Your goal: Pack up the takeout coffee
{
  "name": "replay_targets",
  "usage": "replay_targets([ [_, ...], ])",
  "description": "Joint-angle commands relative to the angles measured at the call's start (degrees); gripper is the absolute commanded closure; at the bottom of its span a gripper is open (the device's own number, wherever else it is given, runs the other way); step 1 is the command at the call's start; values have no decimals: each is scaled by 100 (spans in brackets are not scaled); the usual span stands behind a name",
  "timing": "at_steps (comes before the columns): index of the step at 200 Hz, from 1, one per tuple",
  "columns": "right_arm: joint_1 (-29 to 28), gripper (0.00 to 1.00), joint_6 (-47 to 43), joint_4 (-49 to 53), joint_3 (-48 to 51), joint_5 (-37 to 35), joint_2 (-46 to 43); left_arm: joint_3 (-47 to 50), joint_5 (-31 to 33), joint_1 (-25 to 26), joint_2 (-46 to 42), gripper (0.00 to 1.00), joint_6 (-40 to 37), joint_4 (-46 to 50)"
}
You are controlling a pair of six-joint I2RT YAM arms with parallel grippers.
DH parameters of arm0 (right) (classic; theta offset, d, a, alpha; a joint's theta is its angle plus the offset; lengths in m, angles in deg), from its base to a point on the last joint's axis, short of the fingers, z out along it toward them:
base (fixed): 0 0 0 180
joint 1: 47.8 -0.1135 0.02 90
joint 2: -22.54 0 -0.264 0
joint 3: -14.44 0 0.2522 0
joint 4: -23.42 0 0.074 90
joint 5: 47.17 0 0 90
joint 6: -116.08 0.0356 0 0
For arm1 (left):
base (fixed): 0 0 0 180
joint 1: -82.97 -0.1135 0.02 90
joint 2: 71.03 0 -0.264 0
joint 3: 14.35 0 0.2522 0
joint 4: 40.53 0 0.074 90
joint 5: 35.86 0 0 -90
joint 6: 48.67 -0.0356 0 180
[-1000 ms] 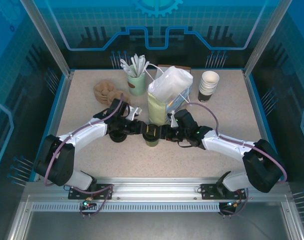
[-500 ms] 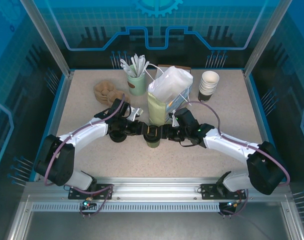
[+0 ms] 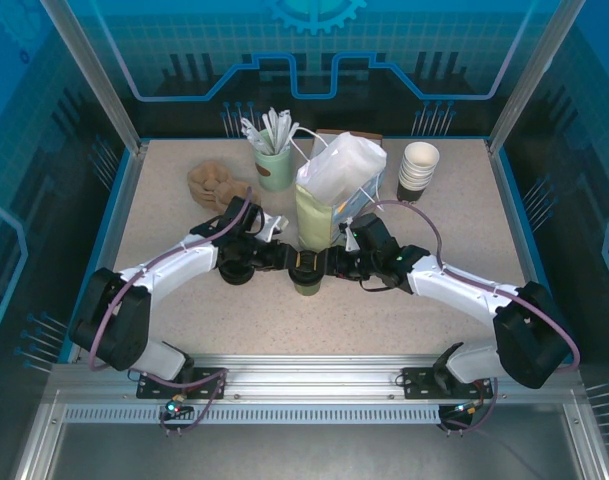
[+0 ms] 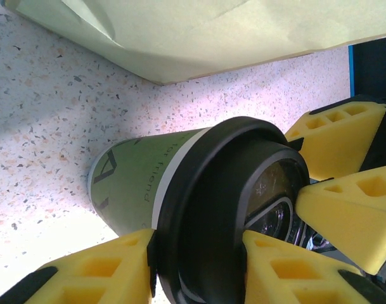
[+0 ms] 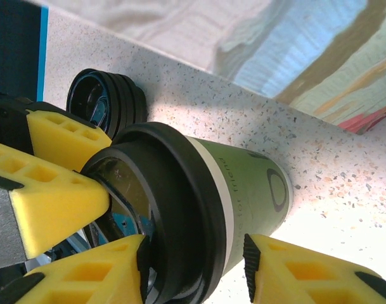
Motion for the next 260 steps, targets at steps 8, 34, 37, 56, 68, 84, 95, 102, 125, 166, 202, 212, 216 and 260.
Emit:
replay_targets([
  [8,165,58,156,212,189,-223,164,-77,-147,56,189,64,-205,153],
  [34,174,59,163,290,227,-195,216,-3,-155,54,250,65,-194,73],
  [37,174,60,161,295,231,-194,223,11,-155,53,255,65,-197,71],
  [56,200,60,206,319,316,-197,264,79,-147,51,268,65,-196,30],
  [68,235,61,243,293,390,-178,275,121,-146,51,258,66,-199,17],
  [84,261,61,267,256,488,-151,294,181,-146,56,240,66,-198,-16],
  [95,273,62,289,244,552,-151,302,206,-146,55,242,66,-190,-37],
  [102,271,62,297,210,593,-155,298,230,-146,56,235,66,-190,-50],
  [125,284,62,326,117,718,-134,252,274,-154,50,240,66,-175,-78],
  [166,238,60,200,133,637,-115,22,256,-239,64,96,65,-78,-123],
  [202,150,53,-20,352,291,-66,-127,33,-243,130,-86,62,-48,-2],
  [212,139,51,-40,344,221,-1,-130,-36,-235,143,-111,60,-48,35],
  [216,135,50,-39,333,190,26,-137,-64,-234,150,-115,59,-43,46],
  [260,89,48,-38,354,-52,174,-55,-248,-206,170,-181,56,-21,129],
])
